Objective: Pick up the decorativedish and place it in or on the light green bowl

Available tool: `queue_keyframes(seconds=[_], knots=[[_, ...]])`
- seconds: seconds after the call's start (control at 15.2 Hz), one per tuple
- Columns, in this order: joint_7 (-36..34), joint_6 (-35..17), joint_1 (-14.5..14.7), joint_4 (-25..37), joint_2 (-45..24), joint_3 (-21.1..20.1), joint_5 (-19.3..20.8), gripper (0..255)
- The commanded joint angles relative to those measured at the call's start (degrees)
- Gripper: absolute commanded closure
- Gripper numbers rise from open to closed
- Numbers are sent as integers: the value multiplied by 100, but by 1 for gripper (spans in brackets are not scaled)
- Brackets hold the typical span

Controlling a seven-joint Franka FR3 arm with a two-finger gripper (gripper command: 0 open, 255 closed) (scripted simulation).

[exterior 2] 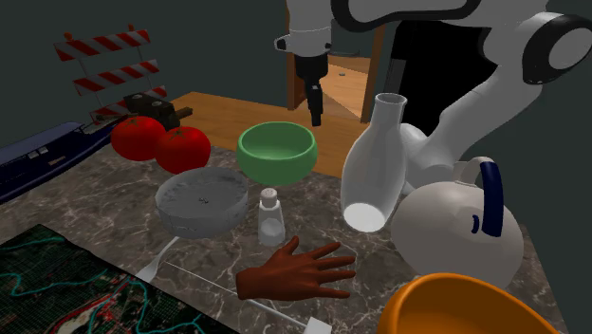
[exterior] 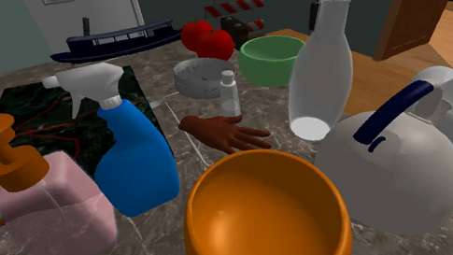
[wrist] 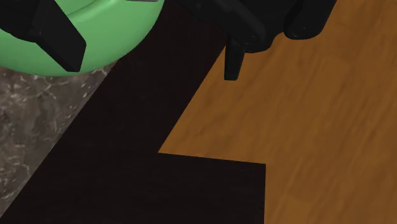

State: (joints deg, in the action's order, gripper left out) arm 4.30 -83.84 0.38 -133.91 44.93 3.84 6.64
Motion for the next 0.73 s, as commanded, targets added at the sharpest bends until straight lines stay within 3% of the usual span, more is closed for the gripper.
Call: queue_keyframes(seconds=[0.0, 0.66], knots=[[0, 0, 0, 0, 0, 0, 0, 0], [-880, -620, 423, 821, -1381, -784, -746, 0]])
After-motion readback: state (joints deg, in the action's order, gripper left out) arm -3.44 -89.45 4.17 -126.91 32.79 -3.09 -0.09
